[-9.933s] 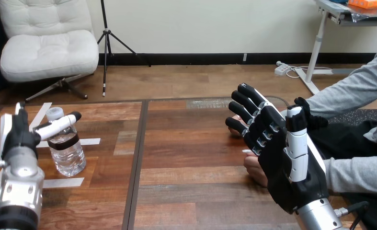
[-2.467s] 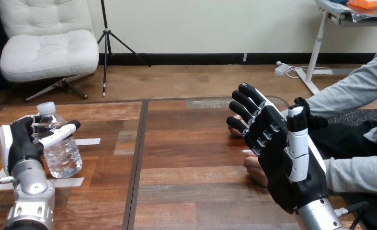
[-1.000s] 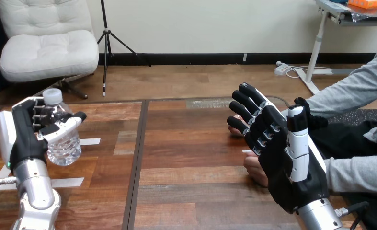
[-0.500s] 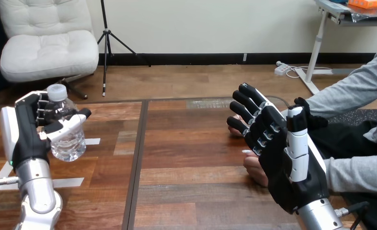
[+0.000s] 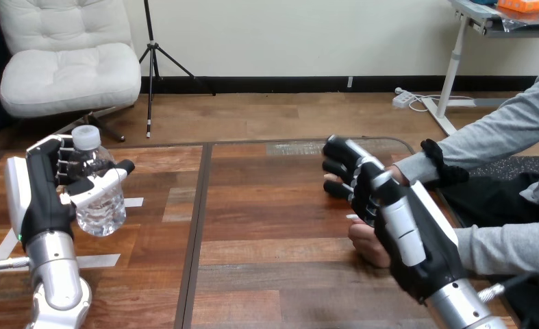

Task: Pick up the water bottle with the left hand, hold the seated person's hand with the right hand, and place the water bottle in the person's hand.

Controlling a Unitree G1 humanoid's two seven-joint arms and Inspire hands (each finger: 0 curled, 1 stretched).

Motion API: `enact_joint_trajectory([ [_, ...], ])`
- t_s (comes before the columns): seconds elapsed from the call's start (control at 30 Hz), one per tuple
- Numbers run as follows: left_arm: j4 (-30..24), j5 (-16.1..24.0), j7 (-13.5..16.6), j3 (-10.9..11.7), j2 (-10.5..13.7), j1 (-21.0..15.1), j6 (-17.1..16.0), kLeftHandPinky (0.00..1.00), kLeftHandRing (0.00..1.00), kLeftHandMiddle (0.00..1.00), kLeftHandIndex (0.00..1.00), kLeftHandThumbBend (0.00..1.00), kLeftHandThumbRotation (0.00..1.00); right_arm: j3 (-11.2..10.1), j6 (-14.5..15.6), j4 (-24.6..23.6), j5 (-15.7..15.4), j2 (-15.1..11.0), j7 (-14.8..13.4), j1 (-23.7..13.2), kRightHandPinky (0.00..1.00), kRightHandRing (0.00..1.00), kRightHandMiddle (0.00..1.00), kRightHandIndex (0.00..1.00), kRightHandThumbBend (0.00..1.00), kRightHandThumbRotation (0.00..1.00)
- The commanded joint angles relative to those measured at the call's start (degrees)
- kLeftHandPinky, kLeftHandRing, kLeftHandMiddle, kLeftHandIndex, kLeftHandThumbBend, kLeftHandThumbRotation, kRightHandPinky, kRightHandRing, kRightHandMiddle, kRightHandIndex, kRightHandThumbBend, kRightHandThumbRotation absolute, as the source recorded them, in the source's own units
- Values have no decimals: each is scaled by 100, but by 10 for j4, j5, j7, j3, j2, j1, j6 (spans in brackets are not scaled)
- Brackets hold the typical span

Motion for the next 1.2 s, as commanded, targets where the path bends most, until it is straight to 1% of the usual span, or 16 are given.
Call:
enact_joint_trajectory([
  [0.0,-12,6,1,-7,4,-24,-22,39,42,46,45,73,0,-20,-80,76,-46,-47,4,-91,82,91,92,90,79,93],
  [0.07,-13,5,0,-8,4,-24,-21,39,42,45,45,73,0,-21,-99,100,-60,-56,-1,-105,81,90,91,89,82,89],
  [0.13,-15,2,-4,-7,3,-24,-22,39,42,45,45,73,0,-23,-118,126,-80,-71,-7,-121,81,89,90,88,84,85],
  [0.23,-22,-1,-7,-6,0,-22,-21,38,42,45,45,73,0,-25,-135,155,-101,-86,-17,-140,81,88,90,87,87,77],
  [0.27,-24,-2,-8,-6,0,-22,-21,38,42,45,45,73,0,-26,-139,161,-105,-89,-19,-144,81,89,90,87,87,75],
  [0.33,-23,-2,-10,-7,0,-21,-23,38,42,46,45,73,0,-27,-149,181,-125,-101,-31,-157,81,88,90,87,89,73],
  [0.4,-22,-2,-10,-7,1,-21,-24,38,43,46,45,73,0,-27,-157,192,-134,-105,-37,-164,81,88,89,87,90,72],
  [0.47,-24,-1,-10,-7,0,-20,-24,38,43,46,45,73,0,-27,-164,211,-143,-117,-40,-176,81,88,89,87,91,71],
  [0.53,-25,-3,-13,-6,-1,-20,-24,39,43,46,45,73,0,-28,-165,234,-151,-130,-42,-191,81,88,89,88,92,69],
  [0.6,-26,-4,-14,-6,-1,-20,-25,39,43,46,45,73,0,-27,-168,245,-153,-135,-44,-198,81,87,89,88,92,69],
  [0.67,-28,-5,-16,-5,-1,-20,-21,39,43,46,45,73,0,-27,-161,250,-155,-141,-44,-205,80,87,89,88,93,68],
  [0.7,-29,-8,-19,-4,-2,-20,-19,39,43,46,45,73,0,-26,-163,258,-162,-148,-46,-212,80,87,89,88,93,67],
  [0.8,-32,-11,-22,-3,-3,-19,-15,39,43,46,45,73,0,-25,-170,270,-172,-158,-51,-221,77,85,89,89,91,65],
  [1.0,-37,-11,-24,-3,-4,-16,-17,39,43,46,45,72,0,-21,-192,307,-195,-176,-65,-244,75,84,88,88,87,65],
  [1.07,-39,-10,-23,-3,-4,-15,-16,39,43,46,45,72,0,-19,-207,330,-206,-185,-74,-255,75,84,88,88,85,66],
  [1.17,-43,-9,-23,-3,-5,-13,-14,39,43,46,45,72,0,-17,-221,358,-213,-192,-80,-268,74,83,87,88,84,67],
])
